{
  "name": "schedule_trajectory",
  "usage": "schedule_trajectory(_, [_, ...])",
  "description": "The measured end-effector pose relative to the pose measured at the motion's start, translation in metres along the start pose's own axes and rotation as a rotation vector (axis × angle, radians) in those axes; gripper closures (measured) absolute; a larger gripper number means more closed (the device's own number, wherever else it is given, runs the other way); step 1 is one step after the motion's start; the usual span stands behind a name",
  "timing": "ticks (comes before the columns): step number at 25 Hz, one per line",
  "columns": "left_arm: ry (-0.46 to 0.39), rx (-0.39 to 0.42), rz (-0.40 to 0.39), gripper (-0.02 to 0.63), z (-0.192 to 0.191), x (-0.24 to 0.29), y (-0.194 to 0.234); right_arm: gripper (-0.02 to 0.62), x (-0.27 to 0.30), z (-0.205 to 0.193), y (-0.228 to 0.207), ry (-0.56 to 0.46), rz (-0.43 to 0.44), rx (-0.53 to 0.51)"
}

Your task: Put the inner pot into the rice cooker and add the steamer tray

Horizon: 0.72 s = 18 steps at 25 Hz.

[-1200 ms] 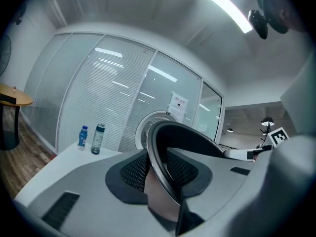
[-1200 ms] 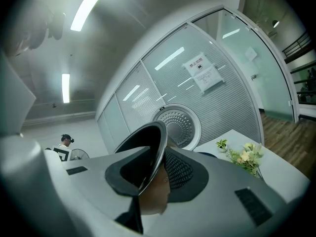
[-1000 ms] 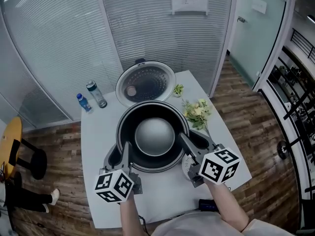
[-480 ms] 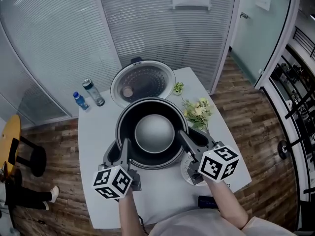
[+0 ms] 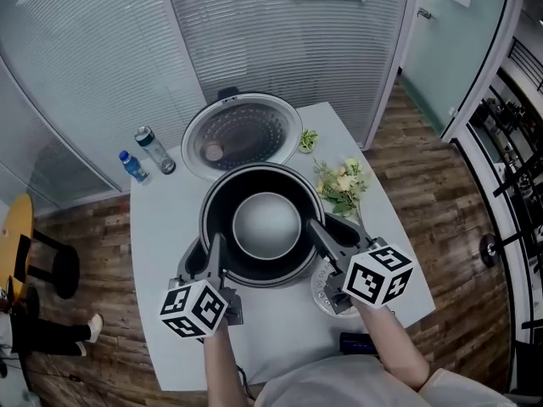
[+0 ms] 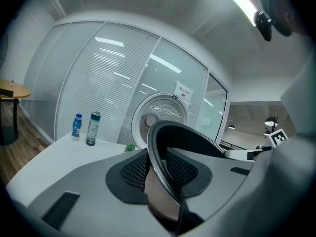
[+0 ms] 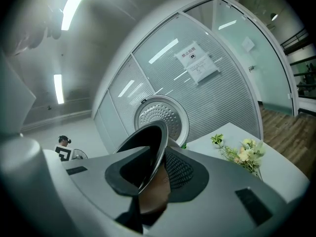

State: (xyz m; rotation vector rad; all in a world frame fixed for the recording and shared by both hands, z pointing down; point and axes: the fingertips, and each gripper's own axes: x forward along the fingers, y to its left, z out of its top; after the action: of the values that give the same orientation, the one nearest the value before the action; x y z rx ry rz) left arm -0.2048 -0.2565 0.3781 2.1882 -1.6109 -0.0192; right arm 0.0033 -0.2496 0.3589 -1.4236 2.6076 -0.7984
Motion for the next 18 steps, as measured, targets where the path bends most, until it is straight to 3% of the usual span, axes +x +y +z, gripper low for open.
schedule_trajectory(18, [0.094, -0.011, 0.003, 0.492, -0.034, 0.04, 0.008, 0.494, 0.019, -0.024, -0.043, 0.063, -0.046, 0.057])
